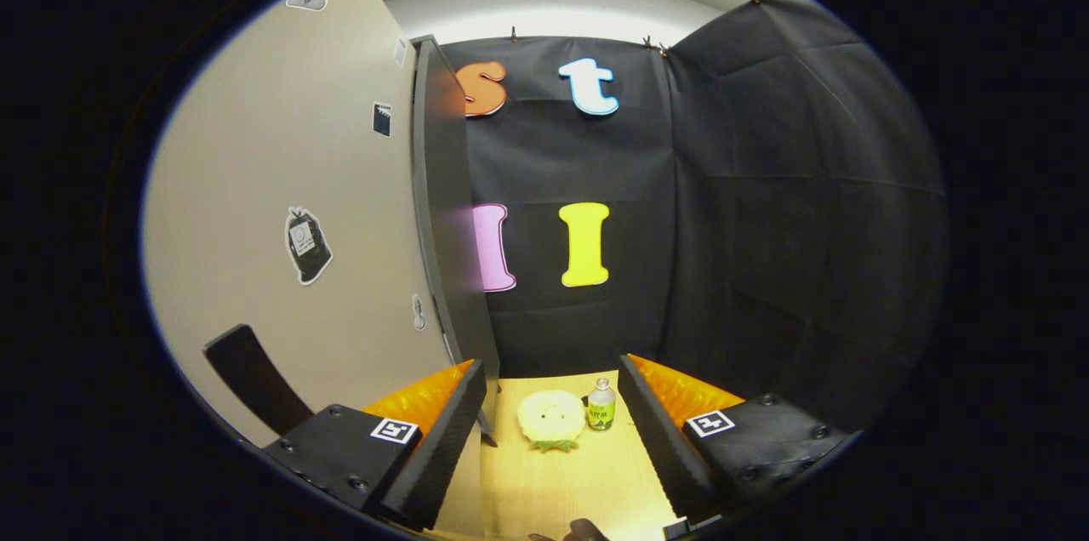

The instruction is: Open the shoe cabinet door, grab the shoes and put them into the shoe cabinet, then close the shoe cabinet door.

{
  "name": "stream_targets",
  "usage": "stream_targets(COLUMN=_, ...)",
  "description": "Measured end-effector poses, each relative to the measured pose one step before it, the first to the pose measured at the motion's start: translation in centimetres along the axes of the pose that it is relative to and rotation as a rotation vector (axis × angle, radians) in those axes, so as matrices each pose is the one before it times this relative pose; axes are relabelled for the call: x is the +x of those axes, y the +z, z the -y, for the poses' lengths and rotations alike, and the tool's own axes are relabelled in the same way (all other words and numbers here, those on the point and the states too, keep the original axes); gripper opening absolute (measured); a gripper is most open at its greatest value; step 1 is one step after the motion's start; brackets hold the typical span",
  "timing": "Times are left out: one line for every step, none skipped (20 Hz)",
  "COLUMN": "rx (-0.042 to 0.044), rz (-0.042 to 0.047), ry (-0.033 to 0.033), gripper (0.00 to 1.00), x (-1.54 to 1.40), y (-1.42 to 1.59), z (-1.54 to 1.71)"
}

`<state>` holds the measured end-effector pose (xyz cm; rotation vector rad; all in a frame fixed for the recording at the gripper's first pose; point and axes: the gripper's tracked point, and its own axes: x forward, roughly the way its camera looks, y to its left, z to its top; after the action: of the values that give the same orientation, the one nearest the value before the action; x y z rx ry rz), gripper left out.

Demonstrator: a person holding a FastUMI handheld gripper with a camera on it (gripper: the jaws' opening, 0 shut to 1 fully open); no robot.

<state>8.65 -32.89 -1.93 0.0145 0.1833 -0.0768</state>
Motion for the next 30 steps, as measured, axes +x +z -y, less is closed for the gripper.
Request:
stream_targets(rx=-0.00928, rz=0.00927, ry=0.01191, gripper=0.98, x=0.187, y=0.205, z=-0.493)
stream_targets(rx=-0.00914, rz=0.00854, ry=0.01515, gripper=0.98, x=0.115, y=0.076, z=-0.772)
stream_targets(rx=-0.01608, rz=0.01024, ry=-0.00365, gripper=0.98, x=-0.045, y=0.245, z=-0.229)
stream_targets(rx=-0.00908, rz=0.00502, ry=-0.00591, gripper=0.97, x=-0.145, y=0.168, z=-0.029)
stream_targets(rx=0.00082, rz=0.00503, ry=0.00449, gripper=0.95, x=-0.110, y=0.099, z=-0.286)
stream_targets(rx=-0.00107, rz=0.00384, ry=0.00840, gripper=0.95, x=0.167, y=0.137, z=-0.568)
stream_targets(rx=0.00042, rz=-0.00734, ry=0.00468, gripper=0.95, x=0.065, y=-0.224, z=-0.630)
stream_targets(rx=0.00167, rz=-0.00605, ry=-0.00188, gripper=0.94, x=-0.097, y=-0.114, z=-0.260)
stream_targets(rx=-0.00203, rz=-0.00012, ry=-0.01316, gripper=0.95, x=-0.112, y=-0.006, z=-0.353)
stream_targets(rx=-0.00100, rz=0.00412, ry=-0.00469, gripper=0.95, x=-0.193, y=0.060, z=-0.713)
stream_targets(rx=-0.00141, rz=0.00376, ry=-0.00081, gripper=0.95, x=-0.215, y=0.079, z=-0.943)
stream_targets(rx=0.00070, rz=0.00596, ry=-0.00406, gripper=0.95, x=-0.255, y=0.039, z=-1.030)
stream_targets(rx=-0.00230, rz=0.00090, ry=-0.00555, gripper=0.95, x=-0.135, y=-0.007, z=-0.914)
stream_targets(rx=0.00196, rz=-0.00185, ry=-0.00318, gripper=0.95, x=-0.042, y=-0.248, z=-0.982)
stream_targets(rx=0.00141, rz=-0.00163, ry=-0.00204, gripper=0.95, x=-0.141, y=-0.082, z=-0.997)
stream_targets(rx=0.00294, rz=0.00244, ry=-0.00215, gripper=0.95, x=0.055, y=0.123, z=-1.067)
stream_targets(rx=0.00029, rz=0.00311, ry=-0.00100, gripper=0.95, x=-0.026, y=0.043, z=-1.235)
stream_targets(rx=0.00140, rz=0.00335, ry=-0.00032, gripper=0.95, x=0.013, y=-0.121, z=-1.121)
stream_targets(rx=0.00056, rz=0.00523, ry=0.00051, gripper=0.95, x=0.012, y=-0.045, z=-1.215)
stream_targets(rx=-0.00274, rz=0.00840, ry=-0.00041, gripper=0.95, x=0.107, y=0.040, z=-1.258)
stream_targets(rx=-0.00440, rz=0.00844, ry=-0.00198, gripper=0.95, x=0.145, y=0.055, z=-1.184)
stream_targets(rx=-0.00285, rz=0.01089, ry=0.00493, gripper=0.95, x=0.219, y=0.234, z=-1.232)
stream_targets(rx=0.00331, rz=0.01322, ry=0.01303, gripper=0.95, x=0.075, y=0.325, z=-1.288)
stream_targets(rx=0.00137, rz=0.01451, ry=0.00744, gripper=0.95, x=0.144, y=0.112, z=-1.302)
stream_targets(rx=-0.00094, rz=0.01645, ry=0.01944, gripper=0.95, x=0.116, y=0.285, z=-1.232)
stream_targets(rx=-0.00646, rz=0.01340, ry=0.00953, gripper=0.97, x=-0.226, y=0.354, z=-1.159)
stream_targets(rx=-0.00930, rz=0.00621, ry=-0.00007, gripper=0.97, x=-0.157, y=0.127, z=-0.796)
stream_targets(rx=-0.00975, rz=-0.00496, ry=-0.01088, gripper=0.97, x=0.054, y=-0.197, z=-0.259)
stream_targets(rx=-0.00777, rz=-0.00964, ry=-0.00609, gripper=0.97, x=-0.020, y=-0.261, z=-0.463)
stream_targets(rx=-0.00008, rz=0.00398, ry=0.00691, gripper=0.98, x=0.059, y=0.199, z=-0.800)
